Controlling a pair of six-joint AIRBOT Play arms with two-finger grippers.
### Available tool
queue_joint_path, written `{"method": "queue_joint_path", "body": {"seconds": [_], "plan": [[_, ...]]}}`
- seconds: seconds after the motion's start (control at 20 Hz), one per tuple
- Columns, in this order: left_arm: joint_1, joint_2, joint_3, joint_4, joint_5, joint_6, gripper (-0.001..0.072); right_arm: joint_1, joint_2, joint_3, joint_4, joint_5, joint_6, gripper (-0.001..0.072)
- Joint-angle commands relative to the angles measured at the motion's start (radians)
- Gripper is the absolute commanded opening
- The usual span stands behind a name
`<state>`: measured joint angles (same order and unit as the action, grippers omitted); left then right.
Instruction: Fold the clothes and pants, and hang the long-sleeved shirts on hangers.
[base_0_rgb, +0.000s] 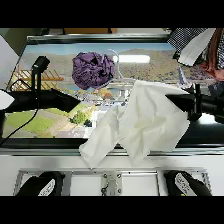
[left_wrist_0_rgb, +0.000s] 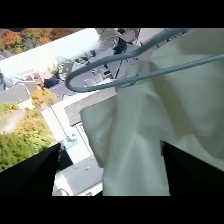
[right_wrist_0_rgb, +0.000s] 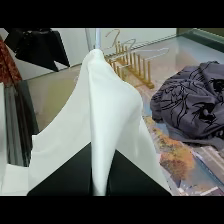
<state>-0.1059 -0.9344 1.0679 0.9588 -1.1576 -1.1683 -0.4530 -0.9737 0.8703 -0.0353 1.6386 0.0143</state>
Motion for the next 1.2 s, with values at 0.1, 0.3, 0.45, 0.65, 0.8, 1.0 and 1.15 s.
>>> {"method": "queue_joint_path", "body": {"seconds": [0.1, 0.3, 0.45, 0.65, 0.8, 1.0, 1.15], "plan": [[-0.267, -0.108, 0.002, 0.035, 0.128, -0.447, 0.0719, 0.000, 0.027, 0.001, 0.005, -0.019, 0.043, 0.0012], [-0.410, -0.178, 0.004, 0.035, 0.233, -0.571, 0.0718, 0.000, 0.027, 0.001, -0.004, -0.019, 0.069, 0.0012], [-0.456, -0.174, 0.004, 0.035, 0.226, -0.585, 0.0718, 0.000, 0.027, 0.000, -0.045, -0.019, 0.070, 0.0012], [-0.484, -0.172, 0.003, 0.013, 0.229, -0.614, 0.0718, 0.000, 0.027, 0.000, -0.078, -0.018, 0.092, 0.0012], [-0.501, -0.179, 0.003, 0.000, 0.235, -0.620, 0.0718, 0.000, 0.026, 0.000, -0.078, -0.019, 0.092, 0.0012], [-0.561, -0.233, 0.003, -0.018, 0.238, -0.620, 0.0717, 0.000, 0.026, 0.000, -0.077, -0.019, 0.092, 0.0012], [-0.579, -0.257, 0.003, -0.019, 0.244, -0.629, 0.0670, 0.000, 0.027, 0.000, -0.077, -0.019, 0.091, 0.0013]]}}
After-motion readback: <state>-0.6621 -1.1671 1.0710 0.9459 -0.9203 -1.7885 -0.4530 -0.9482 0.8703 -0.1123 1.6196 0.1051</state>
